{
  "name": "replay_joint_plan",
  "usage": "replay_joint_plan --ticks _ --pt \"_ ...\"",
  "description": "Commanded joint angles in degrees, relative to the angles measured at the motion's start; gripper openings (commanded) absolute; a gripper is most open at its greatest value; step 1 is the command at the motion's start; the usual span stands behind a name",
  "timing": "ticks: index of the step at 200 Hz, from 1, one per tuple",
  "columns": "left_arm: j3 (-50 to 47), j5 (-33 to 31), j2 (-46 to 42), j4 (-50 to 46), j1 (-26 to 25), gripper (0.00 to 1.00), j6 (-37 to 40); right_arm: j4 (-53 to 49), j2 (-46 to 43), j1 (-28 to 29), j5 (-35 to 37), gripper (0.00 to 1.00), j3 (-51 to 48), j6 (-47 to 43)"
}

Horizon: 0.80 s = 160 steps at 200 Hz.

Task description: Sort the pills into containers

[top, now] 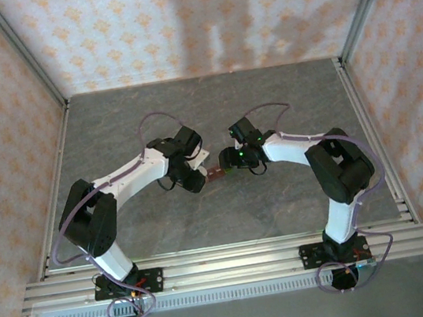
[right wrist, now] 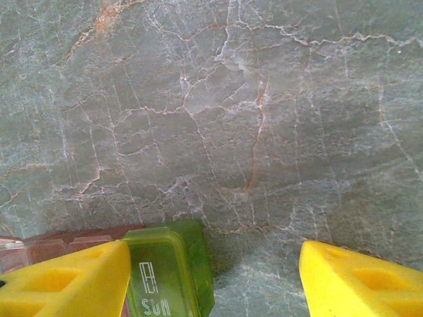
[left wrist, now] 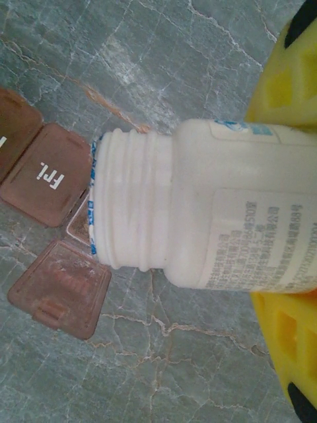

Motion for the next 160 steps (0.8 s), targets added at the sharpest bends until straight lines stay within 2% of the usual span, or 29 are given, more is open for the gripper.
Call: replay_joint_plan --ticks 1,160 --pt "2.1 -0.2 1.2 -3.1 0.2 0.0 1.0 0.1 0.7 0.1 0.6 0.68 0.9 0.1" --pt "8.3 -3.8 7.3 -9.4 -1.5 0.0 2.6 0.4 1.1 0.1 0.4 0.68 0.7 0.4"
